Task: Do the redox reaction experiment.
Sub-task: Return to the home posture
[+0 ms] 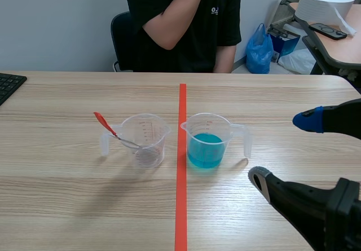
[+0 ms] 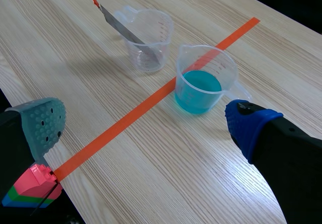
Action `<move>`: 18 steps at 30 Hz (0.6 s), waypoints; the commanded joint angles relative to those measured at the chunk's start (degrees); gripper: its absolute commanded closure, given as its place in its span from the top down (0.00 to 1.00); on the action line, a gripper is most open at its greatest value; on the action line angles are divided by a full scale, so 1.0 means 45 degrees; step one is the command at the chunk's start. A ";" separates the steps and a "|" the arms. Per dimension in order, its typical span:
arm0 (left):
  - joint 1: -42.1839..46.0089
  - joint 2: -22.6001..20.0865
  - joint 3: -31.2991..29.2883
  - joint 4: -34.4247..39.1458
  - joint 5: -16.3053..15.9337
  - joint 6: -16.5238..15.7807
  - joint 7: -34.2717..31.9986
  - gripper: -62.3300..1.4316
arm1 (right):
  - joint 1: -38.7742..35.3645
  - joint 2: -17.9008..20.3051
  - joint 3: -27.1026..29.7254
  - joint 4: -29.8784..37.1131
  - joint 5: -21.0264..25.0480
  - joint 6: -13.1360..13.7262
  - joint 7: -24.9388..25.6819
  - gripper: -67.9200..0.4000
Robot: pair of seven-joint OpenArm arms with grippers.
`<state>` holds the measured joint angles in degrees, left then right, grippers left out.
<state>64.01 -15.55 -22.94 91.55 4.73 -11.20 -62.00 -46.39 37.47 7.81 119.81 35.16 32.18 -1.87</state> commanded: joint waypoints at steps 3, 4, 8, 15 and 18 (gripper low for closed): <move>0.0165 0.0063 -0.0024 0.0180 -0.0044 -0.0024 -0.0253 1.00 | 0.0117 -0.0005 0.0121 0.0165 0.0097 -0.0015 0.0160 1.00; 0.0160 0.0063 -0.0024 0.0180 -0.0044 -0.0024 -0.0253 1.00 | 0.0117 -0.0005 0.0121 0.0165 0.0092 -0.0015 0.0160 1.00; 0.0160 0.0063 -0.0024 0.0180 -0.0053 -0.0024 -0.0228 1.00 | 0.0117 -0.0005 0.0121 0.0165 0.0097 -0.0015 0.0160 1.00; 0.0175 0.0063 -0.0024 0.0180 -0.0146 -0.0024 0.0243 1.00 | 0.0117 -0.0005 0.0121 0.0165 0.0097 -0.0015 0.0165 1.00; 0.0170 0.0063 -0.0024 0.0189 -0.0151 -0.0024 0.0408 1.00 | 0.0117 -0.0005 0.0121 0.0165 0.0097 -0.0015 0.0165 1.00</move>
<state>63.99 -15.55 -22.94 91.55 4.86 -11.18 -59.33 -46.39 37.47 7.81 119.81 35.16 32.18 -1.87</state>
